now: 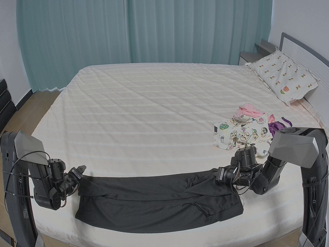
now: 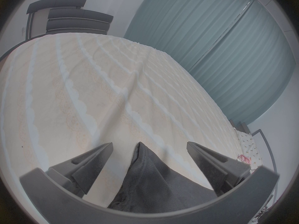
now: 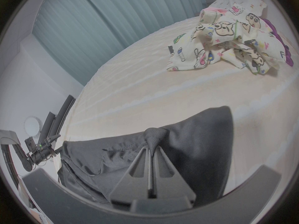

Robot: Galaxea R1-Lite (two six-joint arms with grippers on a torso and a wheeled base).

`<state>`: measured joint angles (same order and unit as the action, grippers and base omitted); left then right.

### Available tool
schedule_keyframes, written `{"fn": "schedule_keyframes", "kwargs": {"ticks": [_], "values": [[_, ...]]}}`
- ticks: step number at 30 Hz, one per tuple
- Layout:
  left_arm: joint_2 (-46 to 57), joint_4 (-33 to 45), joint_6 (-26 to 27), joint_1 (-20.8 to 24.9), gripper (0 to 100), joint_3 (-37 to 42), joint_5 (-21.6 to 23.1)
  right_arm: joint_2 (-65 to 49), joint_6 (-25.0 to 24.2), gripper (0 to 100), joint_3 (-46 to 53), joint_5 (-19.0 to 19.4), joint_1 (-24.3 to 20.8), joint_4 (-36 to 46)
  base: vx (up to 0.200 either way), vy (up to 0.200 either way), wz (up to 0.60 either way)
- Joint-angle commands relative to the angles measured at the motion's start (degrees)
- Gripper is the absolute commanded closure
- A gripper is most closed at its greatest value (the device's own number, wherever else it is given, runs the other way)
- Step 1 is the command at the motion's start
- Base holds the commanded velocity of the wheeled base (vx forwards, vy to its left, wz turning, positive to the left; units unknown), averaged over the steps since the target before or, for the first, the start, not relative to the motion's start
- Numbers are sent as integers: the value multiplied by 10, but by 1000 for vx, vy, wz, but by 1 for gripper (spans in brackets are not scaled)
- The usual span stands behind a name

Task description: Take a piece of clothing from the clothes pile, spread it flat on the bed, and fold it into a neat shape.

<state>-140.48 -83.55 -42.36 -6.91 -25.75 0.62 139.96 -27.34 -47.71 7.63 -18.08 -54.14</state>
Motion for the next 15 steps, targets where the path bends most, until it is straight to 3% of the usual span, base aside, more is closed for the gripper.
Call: {"fn": "schedule_keyframes", "kwargs": {"ticks": [1, 8, 14, 15], "values": [[-1, 0, 0, 0, 0, 0, 0, -18, -13, 100, 17, 0, 19, -3, 0, 0, 0], [-1, 0, 0, 0, 0, 0, 0, -15, -21, 100, 49, 8, 21, -64, 0, 0, 0], [-1, 0, 0, 0, 0, 0, 0, -8, -17, 100, 48, 8, 17, -62, 0, 0, 0], [-1, 0, 0, 0, 0, -1, 0, -8, -17, 0, 49, 7, 16, -65, 0, 0, 0]]}}
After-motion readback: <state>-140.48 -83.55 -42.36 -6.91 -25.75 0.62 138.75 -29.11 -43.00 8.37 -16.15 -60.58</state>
